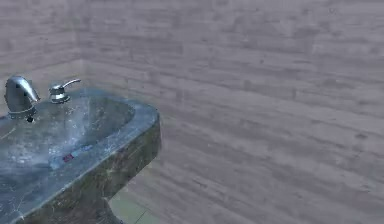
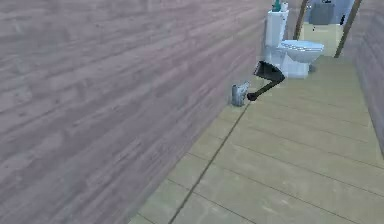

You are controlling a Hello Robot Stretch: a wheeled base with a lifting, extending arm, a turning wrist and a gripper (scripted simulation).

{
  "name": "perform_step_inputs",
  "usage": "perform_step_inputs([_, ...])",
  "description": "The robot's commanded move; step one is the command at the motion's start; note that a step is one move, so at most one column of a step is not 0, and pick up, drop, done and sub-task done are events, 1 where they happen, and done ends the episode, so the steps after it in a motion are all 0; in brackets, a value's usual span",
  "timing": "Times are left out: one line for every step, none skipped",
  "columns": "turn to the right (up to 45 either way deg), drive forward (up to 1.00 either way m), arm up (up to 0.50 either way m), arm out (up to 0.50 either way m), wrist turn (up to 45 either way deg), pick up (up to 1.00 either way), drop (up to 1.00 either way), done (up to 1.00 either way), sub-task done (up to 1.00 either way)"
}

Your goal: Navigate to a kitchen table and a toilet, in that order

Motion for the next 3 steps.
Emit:
perform_step_inputs([45.0,0.00,0.00,0.00,0.0,0.00,0.00,0.00,0.00])
perform_step_inputs([45.0,0.00,0.00,0.00,0.0,0.00,0.00,0.00,0.00])
perform_step_inputs([36.0,0.00,0.00,0.00,0.0,0.00,0.00,0.00,0.00])
